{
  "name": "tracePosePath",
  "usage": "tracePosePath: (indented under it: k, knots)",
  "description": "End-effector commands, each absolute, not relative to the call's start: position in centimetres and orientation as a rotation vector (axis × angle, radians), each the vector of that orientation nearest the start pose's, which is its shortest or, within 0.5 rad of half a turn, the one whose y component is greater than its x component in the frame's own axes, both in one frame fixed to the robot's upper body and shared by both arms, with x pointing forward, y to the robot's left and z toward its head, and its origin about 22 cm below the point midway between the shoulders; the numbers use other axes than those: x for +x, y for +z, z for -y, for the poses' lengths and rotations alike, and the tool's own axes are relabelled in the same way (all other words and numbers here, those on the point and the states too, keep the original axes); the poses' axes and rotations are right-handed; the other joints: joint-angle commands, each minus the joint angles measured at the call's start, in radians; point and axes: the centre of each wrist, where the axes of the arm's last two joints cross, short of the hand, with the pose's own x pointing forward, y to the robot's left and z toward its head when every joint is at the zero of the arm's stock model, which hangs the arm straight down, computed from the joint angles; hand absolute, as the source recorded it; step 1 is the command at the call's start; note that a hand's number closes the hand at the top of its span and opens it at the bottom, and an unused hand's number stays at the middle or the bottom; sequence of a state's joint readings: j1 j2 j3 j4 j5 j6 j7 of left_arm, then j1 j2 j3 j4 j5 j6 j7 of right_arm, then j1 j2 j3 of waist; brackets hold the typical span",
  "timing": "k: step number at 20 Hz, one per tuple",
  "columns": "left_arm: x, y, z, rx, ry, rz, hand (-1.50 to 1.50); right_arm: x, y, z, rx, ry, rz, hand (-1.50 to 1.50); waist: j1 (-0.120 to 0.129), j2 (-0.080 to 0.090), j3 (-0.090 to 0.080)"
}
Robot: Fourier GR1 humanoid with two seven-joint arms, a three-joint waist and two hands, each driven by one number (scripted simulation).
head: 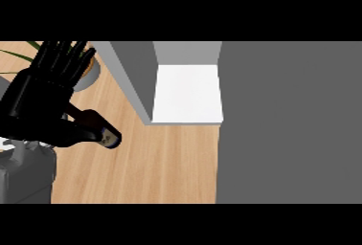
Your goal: Pick up the wine, place it into the cabinet and close the cabinet
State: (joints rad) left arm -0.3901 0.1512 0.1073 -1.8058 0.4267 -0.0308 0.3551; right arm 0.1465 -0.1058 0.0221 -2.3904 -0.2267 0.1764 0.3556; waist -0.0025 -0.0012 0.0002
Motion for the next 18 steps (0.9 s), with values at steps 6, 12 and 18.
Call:
tracePosePath:
  k: [6,12,18]
  knots:
    - [29.4,14.6,-26.7,-0.305,0.025,1.758,-1.50,15.1,15.5,24.8,0.225,0.196,1.913,-1.50,-0.002,0.001,0.000]
    - [29.0,13.2,-27.2,-0.258,0.013,1.760,-1.50,16.4,16.2,23.6,0.212,0.208,1.922,-1.50,0.001,0.001,0.000]
    - [28.7,10.6,-33.0,-0.223,0.024,1.741,-1.50,14.6,17.2,23.9,0.225,0.213,1.912,-1.50,-0.002,0.001,0.000]
